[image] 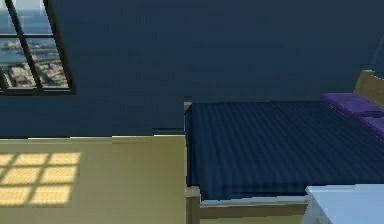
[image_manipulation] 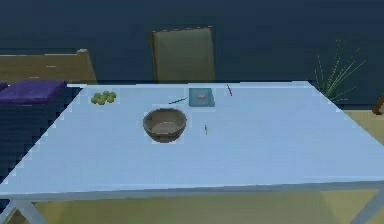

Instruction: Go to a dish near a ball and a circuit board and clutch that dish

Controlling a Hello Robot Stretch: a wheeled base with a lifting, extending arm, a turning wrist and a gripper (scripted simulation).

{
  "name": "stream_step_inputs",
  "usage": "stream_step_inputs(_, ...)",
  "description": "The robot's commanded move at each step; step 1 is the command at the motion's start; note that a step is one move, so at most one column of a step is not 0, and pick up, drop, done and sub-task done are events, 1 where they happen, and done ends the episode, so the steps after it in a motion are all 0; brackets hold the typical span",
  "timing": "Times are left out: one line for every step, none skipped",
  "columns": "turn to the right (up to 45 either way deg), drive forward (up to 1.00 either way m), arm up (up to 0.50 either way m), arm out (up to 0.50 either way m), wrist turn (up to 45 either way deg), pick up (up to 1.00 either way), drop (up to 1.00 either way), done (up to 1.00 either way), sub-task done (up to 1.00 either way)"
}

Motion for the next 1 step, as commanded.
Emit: stream_step_inputs(0.0, 0.00, 0.38, 0.00, 0.0, 0.00, 0.00, 0.00, 0.00)
